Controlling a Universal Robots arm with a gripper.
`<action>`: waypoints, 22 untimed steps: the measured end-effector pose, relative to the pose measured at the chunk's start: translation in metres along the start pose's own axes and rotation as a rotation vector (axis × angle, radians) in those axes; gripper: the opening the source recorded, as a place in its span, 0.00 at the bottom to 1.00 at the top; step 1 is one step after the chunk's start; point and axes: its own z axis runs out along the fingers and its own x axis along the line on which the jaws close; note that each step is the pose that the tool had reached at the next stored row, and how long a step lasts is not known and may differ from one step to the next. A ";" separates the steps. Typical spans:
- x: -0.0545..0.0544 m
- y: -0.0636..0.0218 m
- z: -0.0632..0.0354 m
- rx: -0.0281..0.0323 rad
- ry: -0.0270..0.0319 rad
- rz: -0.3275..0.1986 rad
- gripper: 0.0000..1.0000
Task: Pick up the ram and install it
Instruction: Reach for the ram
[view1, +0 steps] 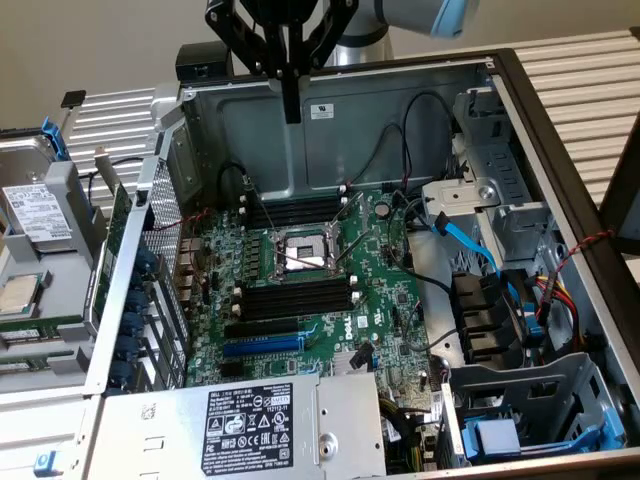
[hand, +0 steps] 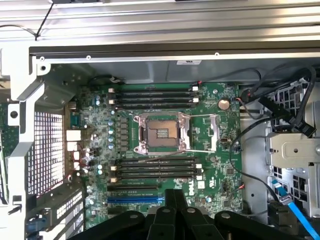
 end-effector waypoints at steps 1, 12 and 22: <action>0.003 -0.0003 -0.0001 0.0000 0.0000 0.000 0.11; 0.050 -0.0059 -0.0012 0.0000 0.0000 0.000 0.11; 0.079 -0.0118 -0.0020 -0.0040 -0.0069 0.000 0.11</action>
